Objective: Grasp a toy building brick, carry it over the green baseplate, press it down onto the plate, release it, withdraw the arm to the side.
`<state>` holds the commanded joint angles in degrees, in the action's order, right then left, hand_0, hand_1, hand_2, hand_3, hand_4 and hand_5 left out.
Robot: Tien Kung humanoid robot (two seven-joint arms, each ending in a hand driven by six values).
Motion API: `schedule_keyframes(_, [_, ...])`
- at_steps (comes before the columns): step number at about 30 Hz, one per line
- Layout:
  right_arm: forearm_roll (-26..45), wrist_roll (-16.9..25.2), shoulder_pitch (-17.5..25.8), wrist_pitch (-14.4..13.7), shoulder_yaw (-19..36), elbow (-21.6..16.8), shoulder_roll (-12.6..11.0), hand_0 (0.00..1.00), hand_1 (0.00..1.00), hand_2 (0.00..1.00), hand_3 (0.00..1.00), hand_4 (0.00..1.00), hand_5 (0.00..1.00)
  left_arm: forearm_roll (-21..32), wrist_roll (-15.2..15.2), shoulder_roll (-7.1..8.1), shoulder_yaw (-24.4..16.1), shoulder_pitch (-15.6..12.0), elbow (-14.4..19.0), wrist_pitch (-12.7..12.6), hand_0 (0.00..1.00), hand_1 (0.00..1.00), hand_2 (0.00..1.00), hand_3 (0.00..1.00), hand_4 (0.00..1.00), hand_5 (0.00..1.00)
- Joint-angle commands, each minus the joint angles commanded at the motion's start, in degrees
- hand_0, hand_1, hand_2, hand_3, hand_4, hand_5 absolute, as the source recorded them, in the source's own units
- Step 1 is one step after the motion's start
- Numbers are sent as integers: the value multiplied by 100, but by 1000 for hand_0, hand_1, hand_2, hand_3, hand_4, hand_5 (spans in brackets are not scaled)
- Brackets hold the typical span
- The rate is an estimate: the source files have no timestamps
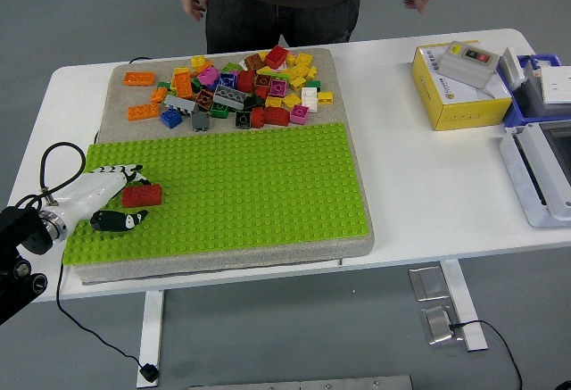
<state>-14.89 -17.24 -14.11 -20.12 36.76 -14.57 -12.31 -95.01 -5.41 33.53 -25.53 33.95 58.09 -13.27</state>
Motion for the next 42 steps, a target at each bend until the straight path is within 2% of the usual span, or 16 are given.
schedule_keyframes(7, [-11,-2,-2,2,4,1,1,645,600,561,696,414,985,73,-55,-20,19,30,-48,4,997,998,977,735,673,293])
schedule_keyframes(8, [-12,-2,-2,2,4,1,1,645,600,560,696,414,986,82,-62,-24,17,35,-52,2,991,998,969,712,629,301])
schedule_keyframes(13, [-16,-1,-4,4,5,1,2,645,600,560,696,414,986,129,-92,-43,23,61,-72,-11,991,998,969,712,629,301])
schedule_keyframes(14, [-17,-1,-4,4,6,1,3,644,600,561,696,413,984,137,-98,-48,25,67,-77,-14,988,998,963,688,597,303])
schedule_keyframes(19, [-26,-2,-2,4,8,1,4,644,600,561,696,413,984,151,-123,-67,29,88,-91,-28,988,998,963,688,597,303])
schedule_keyframes(20, [-29,-2,-1,4,9,1,4,645,600,561,695,413,985,154,-127,-71,32,91,-94,-30,982,993,958,665,569,295])
schedule_keyframes(31, [-60,-10,7,11,25,2,2,644,600,560,695,413,985,207,-183,-91,44,85,-124,-44,977,990,947,637,560,300])
schedule_keyframes(32, [-60,-10,7,11,26,2,2,644,600,561,695,413,985,213,-188,-92,45,85,-126,-46,974,987,943,609,541,289])
schedule_keyframes(42, [-38,-5,0,13,19,3,-2,644,600,561,696,413,984,238,-221,-54,-43,67,-61,-51,972,982,940,606,569,299])
